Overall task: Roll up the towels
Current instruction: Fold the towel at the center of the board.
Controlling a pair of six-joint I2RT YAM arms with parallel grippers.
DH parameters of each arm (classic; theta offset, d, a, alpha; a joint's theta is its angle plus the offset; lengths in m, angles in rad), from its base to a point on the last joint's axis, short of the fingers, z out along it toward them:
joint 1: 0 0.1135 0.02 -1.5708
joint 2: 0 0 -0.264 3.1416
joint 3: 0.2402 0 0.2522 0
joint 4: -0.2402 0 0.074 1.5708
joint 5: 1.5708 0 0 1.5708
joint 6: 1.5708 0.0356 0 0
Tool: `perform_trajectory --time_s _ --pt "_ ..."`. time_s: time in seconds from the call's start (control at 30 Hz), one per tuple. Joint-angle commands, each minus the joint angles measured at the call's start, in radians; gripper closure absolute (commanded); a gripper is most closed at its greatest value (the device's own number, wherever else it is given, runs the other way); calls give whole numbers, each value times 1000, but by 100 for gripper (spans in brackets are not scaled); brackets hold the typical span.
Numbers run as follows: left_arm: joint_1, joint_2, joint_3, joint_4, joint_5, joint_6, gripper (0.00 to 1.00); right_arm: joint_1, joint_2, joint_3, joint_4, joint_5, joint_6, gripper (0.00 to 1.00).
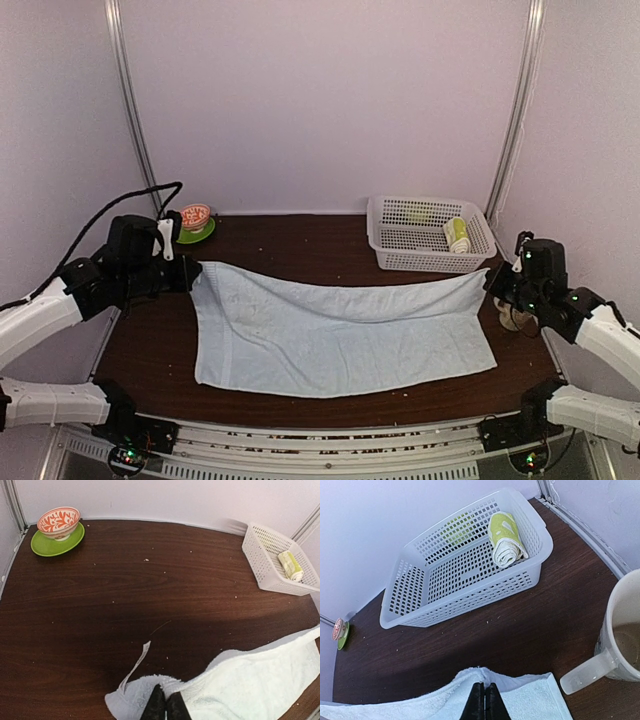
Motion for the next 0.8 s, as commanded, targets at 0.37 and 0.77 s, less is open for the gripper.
perform_trajectory --time_s 0.37,0.77 --pt "56 39 -39 82 -11 58 100 -40 148 70 158 31 -64 100" --pt "60 -62 -227 108 58 -35 100 -39 -8 -33 144 -88 -75 100"
